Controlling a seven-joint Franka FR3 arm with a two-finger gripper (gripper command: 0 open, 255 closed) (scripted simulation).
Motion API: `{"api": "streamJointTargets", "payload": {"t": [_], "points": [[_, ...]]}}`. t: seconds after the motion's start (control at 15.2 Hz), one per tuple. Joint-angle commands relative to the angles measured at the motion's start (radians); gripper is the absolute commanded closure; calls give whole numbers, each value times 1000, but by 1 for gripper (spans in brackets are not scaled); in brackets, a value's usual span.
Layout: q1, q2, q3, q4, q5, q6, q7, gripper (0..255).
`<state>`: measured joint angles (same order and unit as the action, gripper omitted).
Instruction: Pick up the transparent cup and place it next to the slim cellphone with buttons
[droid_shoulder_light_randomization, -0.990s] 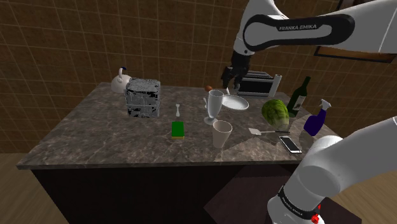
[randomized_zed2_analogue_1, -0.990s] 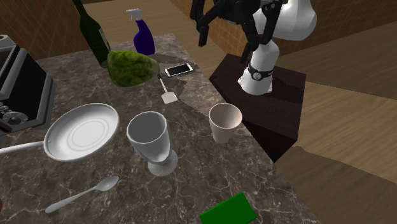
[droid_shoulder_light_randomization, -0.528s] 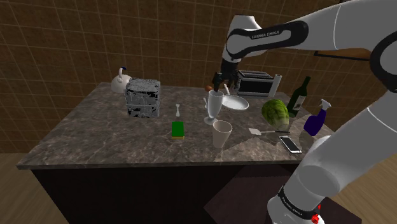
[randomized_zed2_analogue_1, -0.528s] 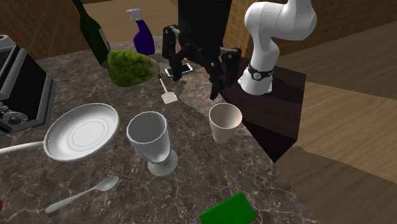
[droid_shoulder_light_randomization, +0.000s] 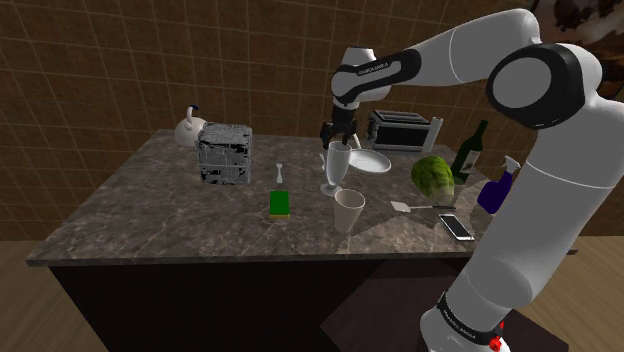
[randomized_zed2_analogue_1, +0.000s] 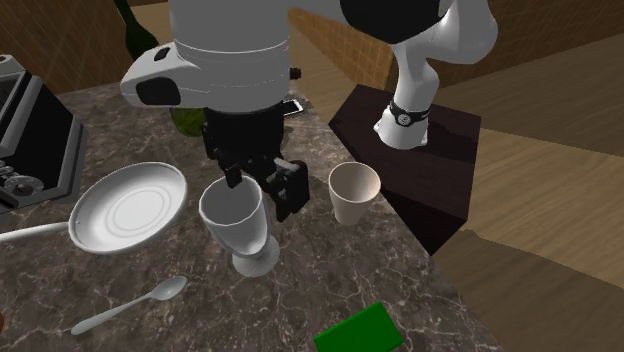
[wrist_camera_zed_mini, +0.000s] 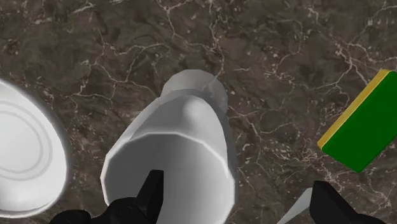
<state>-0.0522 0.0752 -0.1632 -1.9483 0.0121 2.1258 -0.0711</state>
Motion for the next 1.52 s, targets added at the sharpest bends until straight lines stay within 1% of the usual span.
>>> {"api": "streamJointTargets", "payload": {"t": [0.0,0.46,0.99,1.06,1.45], "points": [[-3,46,-1,27,14,15,-6,0],[-5,88,0,-10,23,93,-12,0],[-5,88,0,-10,23,93,-12,0],[-5,88,0,-10,23,93,-12,255],[-5,88,0,-10,23,93,-12,255]]}}
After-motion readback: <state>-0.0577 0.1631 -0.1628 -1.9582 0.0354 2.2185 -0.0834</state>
